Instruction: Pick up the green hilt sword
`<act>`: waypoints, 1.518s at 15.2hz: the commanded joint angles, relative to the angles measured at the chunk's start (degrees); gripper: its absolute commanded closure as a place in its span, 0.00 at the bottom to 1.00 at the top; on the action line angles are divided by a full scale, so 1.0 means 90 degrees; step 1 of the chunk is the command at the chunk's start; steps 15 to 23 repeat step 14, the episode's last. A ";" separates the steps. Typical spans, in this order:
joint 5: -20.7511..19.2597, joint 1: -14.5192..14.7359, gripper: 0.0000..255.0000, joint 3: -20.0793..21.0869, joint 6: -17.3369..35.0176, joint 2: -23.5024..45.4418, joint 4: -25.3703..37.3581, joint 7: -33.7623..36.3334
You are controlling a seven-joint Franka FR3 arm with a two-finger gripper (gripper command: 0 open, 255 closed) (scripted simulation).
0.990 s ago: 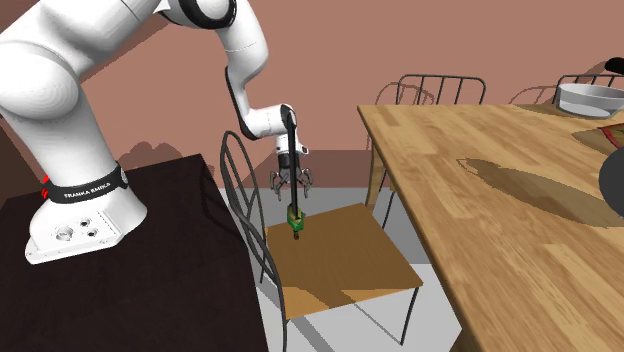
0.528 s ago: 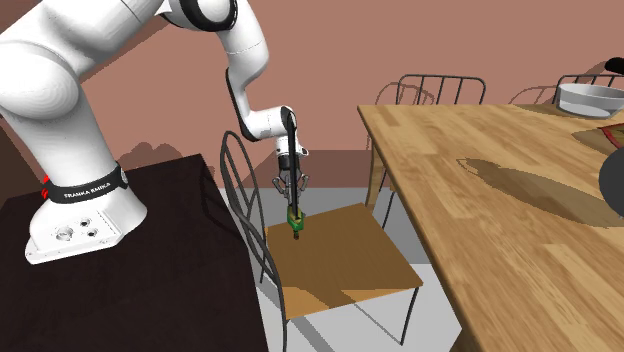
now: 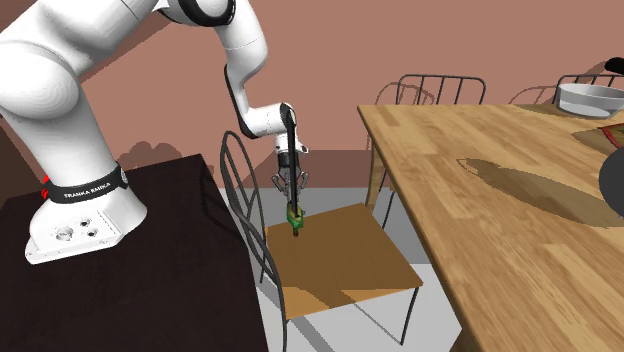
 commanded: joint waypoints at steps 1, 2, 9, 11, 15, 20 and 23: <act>0.0016 -0.0010 1.00 0.0012 -0.0051 -0.0149 -0.0086 -0.0040; 0.0026 -0.0015 1.00 0.0020 -0.0079 -0.0237 -0.0142 -0.0060; 0.0102 -0.0048 1.00 0.0077 -0.0286 -0.0844 -0.0507 -0.0214; 0.0127 -0.0057 1.00 0.0094 -0.0352 -0.1013 -0.0600 -0.0263; 0.0143 -0.0062 1.00 0.0104 -0.0390 -0.1111 -0.0652 -0.0292; 0.0143 -0.0062 1.00 0.0104 -0.0390 -0.1111 -0.0652 -0.0292; 0.0143 -0.0062 1.00 0.0104 -0.0390 -0.1111 -0.0652 -0.0292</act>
